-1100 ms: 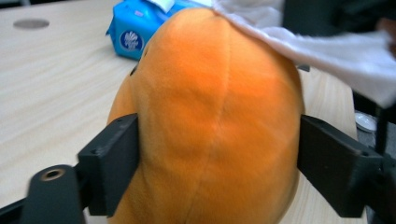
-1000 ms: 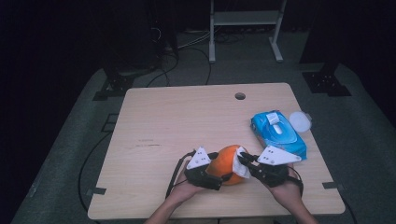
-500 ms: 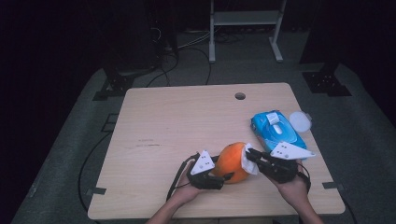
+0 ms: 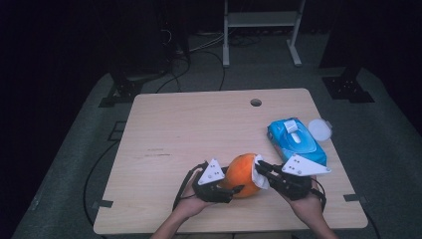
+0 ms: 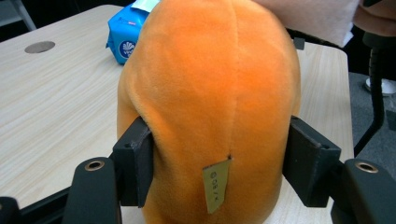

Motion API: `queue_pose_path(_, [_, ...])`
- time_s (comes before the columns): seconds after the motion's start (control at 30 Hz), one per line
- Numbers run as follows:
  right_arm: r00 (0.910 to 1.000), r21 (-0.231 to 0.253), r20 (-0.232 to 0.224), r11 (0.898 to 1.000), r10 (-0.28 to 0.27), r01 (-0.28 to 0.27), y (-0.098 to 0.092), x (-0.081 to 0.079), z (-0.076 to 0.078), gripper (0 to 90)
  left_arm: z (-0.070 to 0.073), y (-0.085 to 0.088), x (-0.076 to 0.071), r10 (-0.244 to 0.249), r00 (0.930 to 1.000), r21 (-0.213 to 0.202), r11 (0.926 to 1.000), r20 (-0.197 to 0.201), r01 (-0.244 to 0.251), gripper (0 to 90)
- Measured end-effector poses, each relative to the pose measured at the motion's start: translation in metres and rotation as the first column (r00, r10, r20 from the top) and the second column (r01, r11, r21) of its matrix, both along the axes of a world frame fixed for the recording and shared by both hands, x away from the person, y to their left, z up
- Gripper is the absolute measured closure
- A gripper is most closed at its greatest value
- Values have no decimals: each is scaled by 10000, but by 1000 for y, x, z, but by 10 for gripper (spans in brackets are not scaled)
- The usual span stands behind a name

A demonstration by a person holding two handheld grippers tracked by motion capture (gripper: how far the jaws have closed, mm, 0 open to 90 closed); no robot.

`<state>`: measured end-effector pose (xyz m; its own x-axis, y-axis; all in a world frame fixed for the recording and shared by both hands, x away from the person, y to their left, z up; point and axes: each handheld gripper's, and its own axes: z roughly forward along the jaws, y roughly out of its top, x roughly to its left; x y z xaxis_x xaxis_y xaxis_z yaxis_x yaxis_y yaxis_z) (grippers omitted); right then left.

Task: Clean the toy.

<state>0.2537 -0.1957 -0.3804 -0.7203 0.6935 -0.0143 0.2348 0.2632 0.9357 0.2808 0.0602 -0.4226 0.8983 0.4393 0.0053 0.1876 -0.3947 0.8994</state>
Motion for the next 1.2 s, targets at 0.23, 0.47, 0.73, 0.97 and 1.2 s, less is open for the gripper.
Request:
queue_pose_path(0.23, [9963,351,-849,9992,-141,172,-11,13,-12,810,4,1,1,30,10000,-9,10000,19,-30,348])
queue_pose_path(0.47, [9949,455,-1010,9989,-83,130,-12,15,-14,810,-4,-4,5,1,9996,435,9991,-278,11,340])
queue_pose_path(0.73, [9963,195,-626,9982,583,-572,9,4,-10,809,-9,-14,7,-127,9996,493,9987,-264,140,309])
queue_pose_path(0.97, [9967,-487,-394,9961,714,-733,15,3,-13,804,-11,-14,8,-177,9998,513,9985,2,177,231])
queue_pose_path(1.2, [9977,-490,-594,9984,-323,294,-11,14,-18,809,-15,-18,9,-159,9999,441,9989,41,157,233])
